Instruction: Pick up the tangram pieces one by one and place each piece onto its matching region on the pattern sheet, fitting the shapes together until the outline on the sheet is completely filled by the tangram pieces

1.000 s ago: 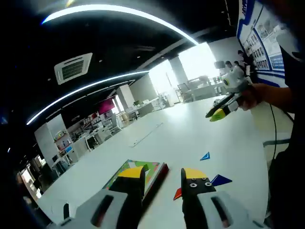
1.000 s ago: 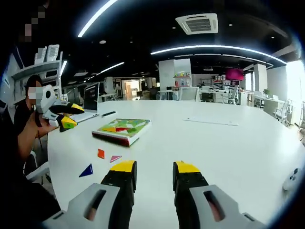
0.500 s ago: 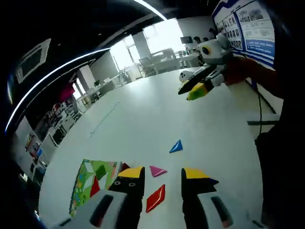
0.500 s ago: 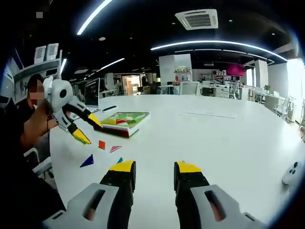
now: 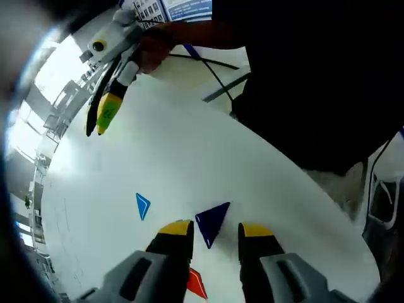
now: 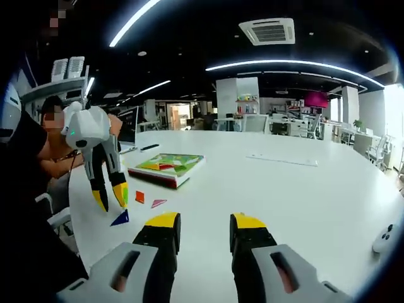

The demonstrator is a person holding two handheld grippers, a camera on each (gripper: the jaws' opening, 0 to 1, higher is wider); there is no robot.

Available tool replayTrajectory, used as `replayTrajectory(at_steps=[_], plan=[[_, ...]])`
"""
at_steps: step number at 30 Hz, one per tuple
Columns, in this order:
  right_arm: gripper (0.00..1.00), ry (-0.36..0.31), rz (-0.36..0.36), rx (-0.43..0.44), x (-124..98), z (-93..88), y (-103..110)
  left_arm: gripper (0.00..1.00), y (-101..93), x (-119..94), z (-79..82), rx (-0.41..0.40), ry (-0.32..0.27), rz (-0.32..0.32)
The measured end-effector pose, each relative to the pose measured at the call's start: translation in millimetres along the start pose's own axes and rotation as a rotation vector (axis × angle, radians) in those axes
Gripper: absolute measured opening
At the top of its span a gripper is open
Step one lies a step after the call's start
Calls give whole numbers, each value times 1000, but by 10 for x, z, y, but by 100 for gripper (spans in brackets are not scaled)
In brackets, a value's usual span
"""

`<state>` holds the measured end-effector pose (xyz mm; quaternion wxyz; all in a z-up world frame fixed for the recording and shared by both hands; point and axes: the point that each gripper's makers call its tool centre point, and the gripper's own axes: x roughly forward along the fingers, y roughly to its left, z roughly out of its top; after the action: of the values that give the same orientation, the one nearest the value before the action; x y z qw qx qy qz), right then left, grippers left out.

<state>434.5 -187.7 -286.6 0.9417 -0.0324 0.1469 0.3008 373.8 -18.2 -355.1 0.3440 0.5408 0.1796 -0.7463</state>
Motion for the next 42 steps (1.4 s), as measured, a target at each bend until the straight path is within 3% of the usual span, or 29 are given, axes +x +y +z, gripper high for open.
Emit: replayTrajectory(at_steps=[3, 8, 12, 24, 30, 34, 40, 42], plan=[[33, 19, -2, 13, -21, -54, -4, 29, 141, 27, 36, -2, 4, 9], [33, 31, -11, 7, -30, -84, -28, 26, 184, 40, 43, 23, 1, -15], [32, 21, -16, 31, -50, -83, -10, 26, 131, 64, -33, 47, 61, -56], [32, 35, -25, 35, -67, -130, -41, 25, 136, 109, 29, 60, 42, -84], [32, 26, -41, 30, -86, -107, -95, 26, 144, 99, -2, -29, 47, -61], [32, 39, -39, 44, -62, -162, -82, 23, 110, 97, -4, -34, 49, -53], [32, 20, -26, 43, -29, -150, -37, 22, 98, 105, -27, -108, 12, -60], [32, 23, -21, 54, -8, -194, -26, 21, 120, 107, -39, -93, -4, -71]])
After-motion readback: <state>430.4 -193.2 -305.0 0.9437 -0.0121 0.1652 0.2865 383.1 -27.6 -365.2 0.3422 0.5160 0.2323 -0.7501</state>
